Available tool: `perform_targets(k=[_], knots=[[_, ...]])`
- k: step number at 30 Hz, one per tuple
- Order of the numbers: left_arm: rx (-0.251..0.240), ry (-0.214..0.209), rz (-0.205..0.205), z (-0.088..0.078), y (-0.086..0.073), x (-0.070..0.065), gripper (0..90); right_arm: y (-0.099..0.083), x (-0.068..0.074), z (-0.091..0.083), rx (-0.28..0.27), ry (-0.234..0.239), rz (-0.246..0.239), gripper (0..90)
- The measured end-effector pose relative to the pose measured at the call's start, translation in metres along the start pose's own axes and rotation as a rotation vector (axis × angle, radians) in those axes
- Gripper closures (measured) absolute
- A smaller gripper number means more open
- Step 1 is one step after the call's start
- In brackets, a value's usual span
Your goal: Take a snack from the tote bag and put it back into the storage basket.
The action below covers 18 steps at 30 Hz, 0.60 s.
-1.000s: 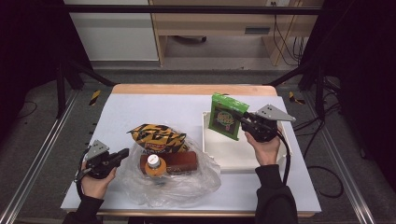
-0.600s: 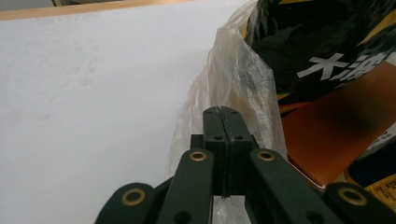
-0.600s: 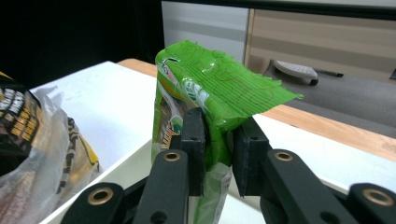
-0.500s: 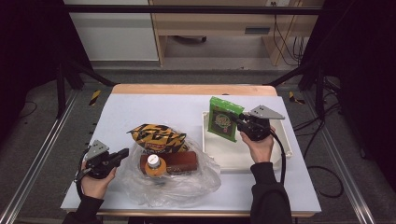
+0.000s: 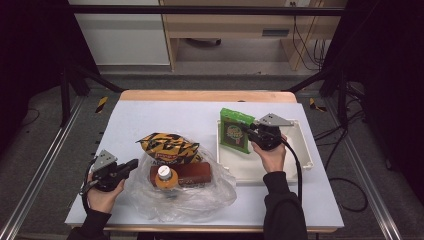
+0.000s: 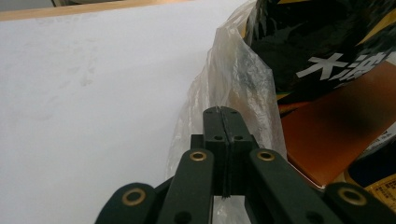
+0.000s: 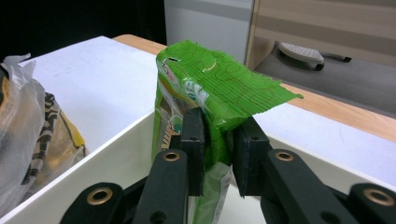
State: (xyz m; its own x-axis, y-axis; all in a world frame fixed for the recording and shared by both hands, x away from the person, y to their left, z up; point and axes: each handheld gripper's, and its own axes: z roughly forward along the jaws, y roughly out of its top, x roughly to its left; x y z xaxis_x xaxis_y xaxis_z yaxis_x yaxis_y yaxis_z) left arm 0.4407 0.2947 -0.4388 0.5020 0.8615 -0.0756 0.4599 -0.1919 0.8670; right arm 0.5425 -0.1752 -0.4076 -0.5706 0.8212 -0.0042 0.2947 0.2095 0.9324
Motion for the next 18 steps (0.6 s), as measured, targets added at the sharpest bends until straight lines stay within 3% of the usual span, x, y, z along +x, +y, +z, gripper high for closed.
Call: perform_targets(k=[8,18], knots=[[0.002,0.000,0.002,0.000,0.000,0.000,90.0,-0.004,-0.005,0.007,0.000,-0.004,0.018,75.7],[0.003,-0.001,0.002,0.001,0.000,0.000,90.0,-0.008,-0.011,0.016,0.014,-0.071,0.032,71.1]])
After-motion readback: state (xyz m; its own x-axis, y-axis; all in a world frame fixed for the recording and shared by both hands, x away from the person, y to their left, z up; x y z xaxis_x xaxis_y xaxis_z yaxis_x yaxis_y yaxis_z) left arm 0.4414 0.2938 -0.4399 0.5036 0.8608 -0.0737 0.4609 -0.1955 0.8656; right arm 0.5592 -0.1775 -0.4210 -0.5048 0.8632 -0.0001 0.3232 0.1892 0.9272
